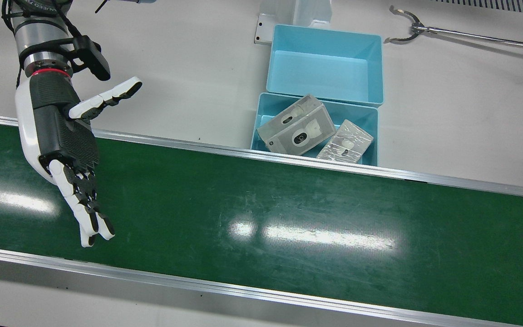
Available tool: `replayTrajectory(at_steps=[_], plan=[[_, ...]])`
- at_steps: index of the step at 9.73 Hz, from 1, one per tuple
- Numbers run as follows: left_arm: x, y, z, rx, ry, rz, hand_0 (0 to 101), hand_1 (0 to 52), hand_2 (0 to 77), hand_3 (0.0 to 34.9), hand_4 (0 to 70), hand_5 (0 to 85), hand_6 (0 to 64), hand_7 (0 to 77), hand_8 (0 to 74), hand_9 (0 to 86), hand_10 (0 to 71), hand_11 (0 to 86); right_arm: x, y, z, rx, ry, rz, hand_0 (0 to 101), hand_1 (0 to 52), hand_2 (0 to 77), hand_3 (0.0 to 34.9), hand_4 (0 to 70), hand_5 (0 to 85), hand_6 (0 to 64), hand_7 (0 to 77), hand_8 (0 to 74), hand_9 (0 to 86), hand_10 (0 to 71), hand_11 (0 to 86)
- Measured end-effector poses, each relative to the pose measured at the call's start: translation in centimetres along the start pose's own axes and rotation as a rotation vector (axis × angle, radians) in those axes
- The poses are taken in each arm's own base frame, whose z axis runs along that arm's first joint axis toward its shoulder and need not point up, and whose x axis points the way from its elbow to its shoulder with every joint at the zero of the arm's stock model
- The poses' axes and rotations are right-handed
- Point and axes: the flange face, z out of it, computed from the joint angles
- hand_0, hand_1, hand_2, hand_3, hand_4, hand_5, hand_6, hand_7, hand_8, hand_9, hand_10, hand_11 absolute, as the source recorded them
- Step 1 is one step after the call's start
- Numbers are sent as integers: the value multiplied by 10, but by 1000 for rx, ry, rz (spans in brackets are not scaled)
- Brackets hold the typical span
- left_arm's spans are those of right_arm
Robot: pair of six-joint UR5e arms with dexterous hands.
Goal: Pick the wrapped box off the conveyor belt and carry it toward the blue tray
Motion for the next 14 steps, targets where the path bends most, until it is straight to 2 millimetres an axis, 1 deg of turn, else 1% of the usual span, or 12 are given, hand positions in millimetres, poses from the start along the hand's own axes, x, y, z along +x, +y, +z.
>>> replayTrajectory(at_steps=[2, 3, 9, 11, 12, 14], plan=[[0, 0, 0, 0, 0, 0, 0, 0, 11, 0, 0, 11, 5, 5, 11, 5, 5, 5, 0, 0, 0, 0, -1, 0, 449, 93, 44, 1, 65, 49, 27, 87, 11, 11, 0, 16], [0, 0, 0, 0, 0, 0, 0, 0, 11, 0, 0, 11, 5, 5, 5, 5, 0, 5, 0, 0, 0, 0, -1, 0, 449, 93, 44, 1, 87, 60, 27, 98, 5, 11, 0, 16], [0, 0, 0, 0, 0, 0, 0, 0, 11, 0, 0, 11, 5, 5, 5, 5, 5, 5, 0, 1, 1, -2, 0, 0, 449, 93, 44, 0, 87, 60, 33, 98, 16, 11, 0, 16], [0, 0, 0, 0, 0, 0, 0, 0, 11, 0, 0, 11, 5, 5, 5, 5, 5, 5, 1, 2, 1, -4, 0, 0, 450, 93, 44, 1, 93, 60, 33, 109, 16, 11, 0, 16], [0, 0, 0, 0, 0, 0, 0, 0, 11, 0, 0, 11, 5, 5, 5, 5, 5, 5, 1, 2, 1, -3, 0, -1, 450, 93, 44, 2, 104, 60, 44, 125, 27, 11, 0, 16], [0, 0, 0, 0, 0, 0, 0, 0, 5, 0, 0, 11, 5, 5, 5, 5, 0, 5, 1, 2, 1, -3, 0, -1, 449, 93, 44, 2, 98, 60, 44, 125, 27, 11, 0, 16]])
